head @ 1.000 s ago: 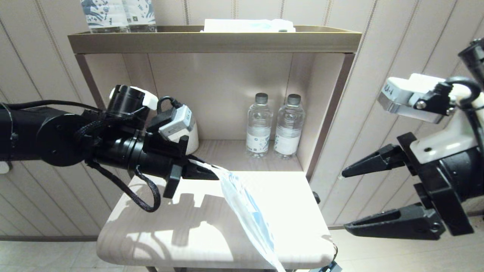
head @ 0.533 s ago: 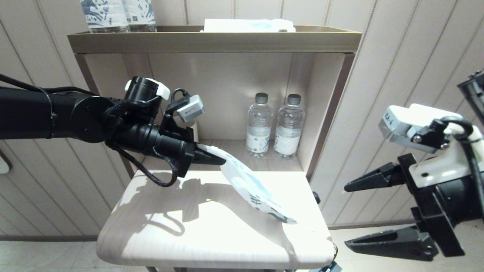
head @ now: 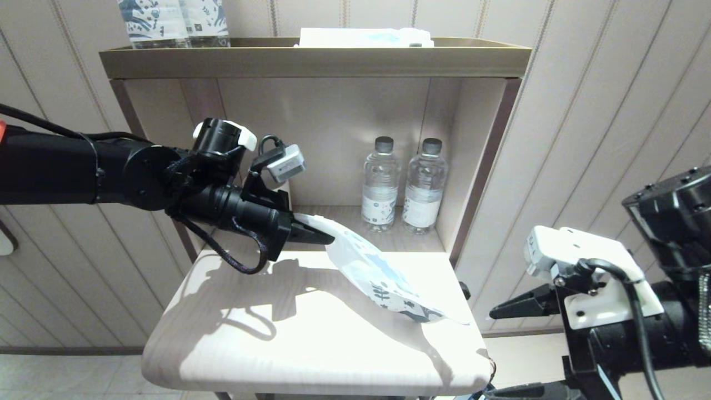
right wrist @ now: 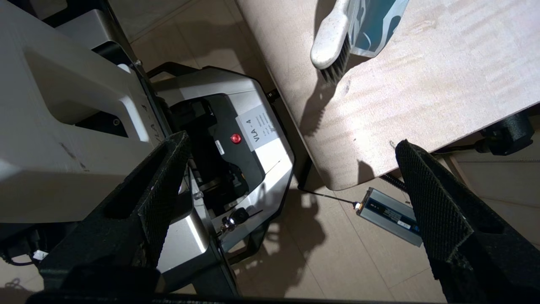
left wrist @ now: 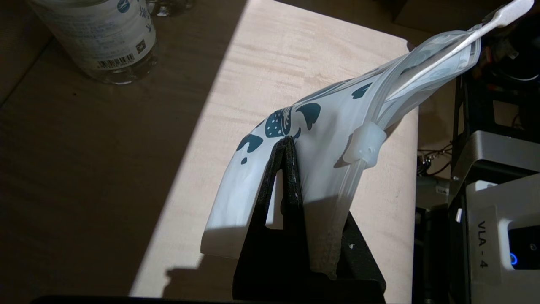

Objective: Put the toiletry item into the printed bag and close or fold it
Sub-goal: Hand it to the other hand

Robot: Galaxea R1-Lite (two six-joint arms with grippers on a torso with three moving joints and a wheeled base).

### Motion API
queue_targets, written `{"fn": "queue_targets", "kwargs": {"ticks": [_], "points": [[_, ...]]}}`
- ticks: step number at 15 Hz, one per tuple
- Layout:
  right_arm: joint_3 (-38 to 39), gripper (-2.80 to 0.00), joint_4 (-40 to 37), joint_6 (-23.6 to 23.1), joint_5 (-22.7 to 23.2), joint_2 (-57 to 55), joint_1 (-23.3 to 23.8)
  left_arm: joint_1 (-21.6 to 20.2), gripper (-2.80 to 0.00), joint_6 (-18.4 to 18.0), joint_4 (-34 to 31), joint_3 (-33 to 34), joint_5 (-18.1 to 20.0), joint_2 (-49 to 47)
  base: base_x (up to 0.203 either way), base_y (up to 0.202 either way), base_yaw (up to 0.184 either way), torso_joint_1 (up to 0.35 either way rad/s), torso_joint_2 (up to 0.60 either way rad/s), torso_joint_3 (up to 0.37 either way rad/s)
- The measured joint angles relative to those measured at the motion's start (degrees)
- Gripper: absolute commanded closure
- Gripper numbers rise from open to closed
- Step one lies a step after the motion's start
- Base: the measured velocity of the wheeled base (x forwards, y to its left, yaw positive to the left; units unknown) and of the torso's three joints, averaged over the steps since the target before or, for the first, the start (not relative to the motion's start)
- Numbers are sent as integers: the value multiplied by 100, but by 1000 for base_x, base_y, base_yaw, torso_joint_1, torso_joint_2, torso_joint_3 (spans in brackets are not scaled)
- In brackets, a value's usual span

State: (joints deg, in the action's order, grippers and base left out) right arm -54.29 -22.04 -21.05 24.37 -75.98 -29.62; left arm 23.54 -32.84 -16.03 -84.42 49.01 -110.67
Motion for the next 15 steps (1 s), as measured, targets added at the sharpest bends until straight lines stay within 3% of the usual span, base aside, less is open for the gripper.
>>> {"fn": "queue_targets", "kwargs": {"ticks": [8,15], "points": [[835,-280,1352,13,-287,-189,-55,2,0,23,-80,-28,-140,-17,0,0,0,0,0,0],[348,-280,2169,39,-371,-1396,-48,2,0,24,-181,-100,-155,-44,0,0,0,0,0,0]]}}
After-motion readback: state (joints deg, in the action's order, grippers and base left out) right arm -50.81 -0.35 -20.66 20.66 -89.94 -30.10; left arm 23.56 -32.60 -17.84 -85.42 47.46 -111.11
